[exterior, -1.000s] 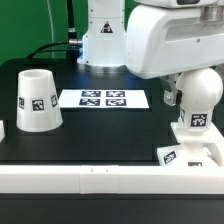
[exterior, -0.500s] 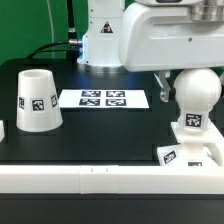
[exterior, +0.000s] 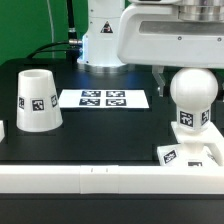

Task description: Assemble lamp

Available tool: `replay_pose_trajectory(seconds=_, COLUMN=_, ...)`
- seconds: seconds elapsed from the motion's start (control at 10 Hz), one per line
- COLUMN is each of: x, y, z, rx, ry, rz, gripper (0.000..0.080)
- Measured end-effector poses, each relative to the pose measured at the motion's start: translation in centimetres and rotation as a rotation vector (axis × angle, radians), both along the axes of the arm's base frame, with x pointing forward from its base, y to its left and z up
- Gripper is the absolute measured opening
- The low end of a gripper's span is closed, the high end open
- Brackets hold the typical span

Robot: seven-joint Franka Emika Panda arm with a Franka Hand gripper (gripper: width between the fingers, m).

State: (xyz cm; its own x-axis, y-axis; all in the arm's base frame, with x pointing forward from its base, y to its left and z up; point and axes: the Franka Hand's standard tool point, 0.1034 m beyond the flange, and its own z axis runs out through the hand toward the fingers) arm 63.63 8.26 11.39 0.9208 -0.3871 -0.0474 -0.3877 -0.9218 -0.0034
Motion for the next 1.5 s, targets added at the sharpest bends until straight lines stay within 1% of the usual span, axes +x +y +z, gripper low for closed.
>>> replay_pose_trajectory(seconds=0.6, x=-0.6, y=1.0, z=-0.3, rx=-0.001, ry=0.043, rz=-0.521, gripper=0.0576)
replay_pose_trajectory(seconds=0.9, x=-0.7, y=1.6, z=-0.3, rx=0.025, ry=0.071, rz=-0.753, gripper=0.0576)
replay_pose_trajectory(seconds=1.1, x=-0.7, y=1.7, z=-0.4, rx=0.027, ry=0.078, rz=-0.831, gripper=0.0576)
replay_pose_trajectory(seconds=1.2, x=-0.7, y=1.8, z=-0.4, rx=0.027, ry=0.077, rz=-0.829, gripper=0.0576)
replay_pose_trajectory(seconds=1.3, x=-0.8, y=1.7, z=-0.4, rx=0.028, ry=0.077, rz=-0.763, gripper=0.0677)
replay_pose_trajectory(seconds=1.4, x=-1.0, y=1.4, z=-0.5, rx=0.026, ry=0.085, rz=-0.691, gripper=0.0677)
replay_pose_trajectory(seconds=1.5, x=-1.1, y=1.2, z=-0.6, rx=0.026, ry=0.085, rz=-0.659, gripper=0.0695)
